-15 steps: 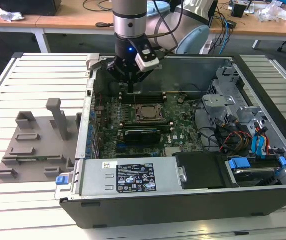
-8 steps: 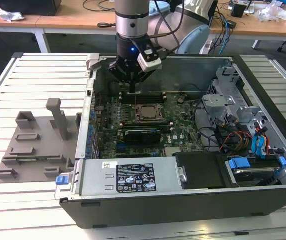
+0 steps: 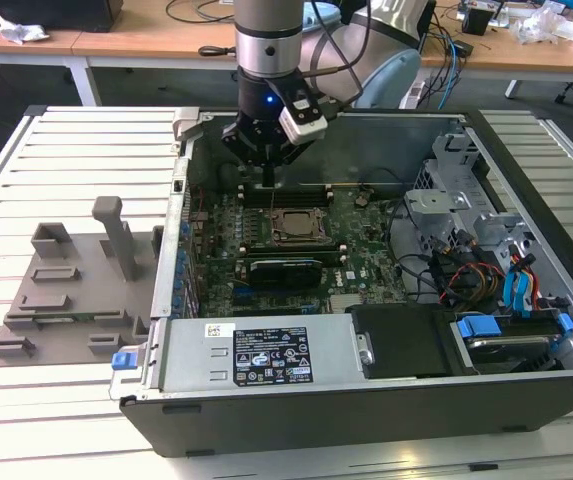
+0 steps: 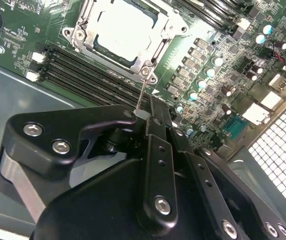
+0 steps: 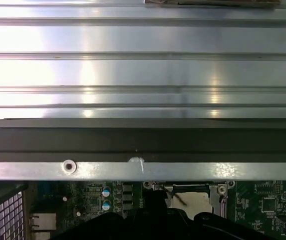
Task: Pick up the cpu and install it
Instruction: 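Install the first cpu locking lever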
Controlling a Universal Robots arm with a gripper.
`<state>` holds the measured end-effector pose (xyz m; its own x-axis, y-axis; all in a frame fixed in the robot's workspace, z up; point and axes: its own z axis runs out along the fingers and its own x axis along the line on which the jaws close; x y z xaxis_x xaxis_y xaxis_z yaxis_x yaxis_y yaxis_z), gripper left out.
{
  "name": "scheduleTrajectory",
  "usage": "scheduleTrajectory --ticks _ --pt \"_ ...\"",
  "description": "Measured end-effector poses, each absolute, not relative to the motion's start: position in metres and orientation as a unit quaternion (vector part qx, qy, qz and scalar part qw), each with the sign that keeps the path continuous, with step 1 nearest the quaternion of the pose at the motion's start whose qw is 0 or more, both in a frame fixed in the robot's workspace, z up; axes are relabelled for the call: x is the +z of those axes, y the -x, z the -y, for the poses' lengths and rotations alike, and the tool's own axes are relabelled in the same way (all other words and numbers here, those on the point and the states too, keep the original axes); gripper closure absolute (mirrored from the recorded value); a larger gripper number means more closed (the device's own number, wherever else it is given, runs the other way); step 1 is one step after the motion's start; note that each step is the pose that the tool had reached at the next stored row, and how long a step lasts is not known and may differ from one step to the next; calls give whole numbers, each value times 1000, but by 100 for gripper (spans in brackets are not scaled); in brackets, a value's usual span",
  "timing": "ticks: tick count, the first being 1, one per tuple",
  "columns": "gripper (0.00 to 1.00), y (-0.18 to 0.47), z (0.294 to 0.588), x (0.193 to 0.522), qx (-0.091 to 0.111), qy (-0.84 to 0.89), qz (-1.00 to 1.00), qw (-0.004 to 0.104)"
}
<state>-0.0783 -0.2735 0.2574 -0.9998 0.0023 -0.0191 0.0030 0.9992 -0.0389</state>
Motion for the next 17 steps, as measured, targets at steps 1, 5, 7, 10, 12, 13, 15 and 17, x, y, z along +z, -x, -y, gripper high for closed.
scheduleTrajectory --ticks 1,5,7,10,12,13,15,17 --pt "89 77 274 257 -19 -1 -1000 9" --pt "89 75 273 256 -19 -1 -1000 9" --pt "89 75 273 255 -20 -1 -1000 9" --pt "89 75 273 250 -19 -1 -1000 9" --pt "89 75 273 248 -19 -1 -1000 9" --pt "89 75 274 247 -20 -1 -1000 9" --pt "89 74 274 246 -20 -1 -1000 9" --pt "89 74 274 246 -20 -1 -1000 9"
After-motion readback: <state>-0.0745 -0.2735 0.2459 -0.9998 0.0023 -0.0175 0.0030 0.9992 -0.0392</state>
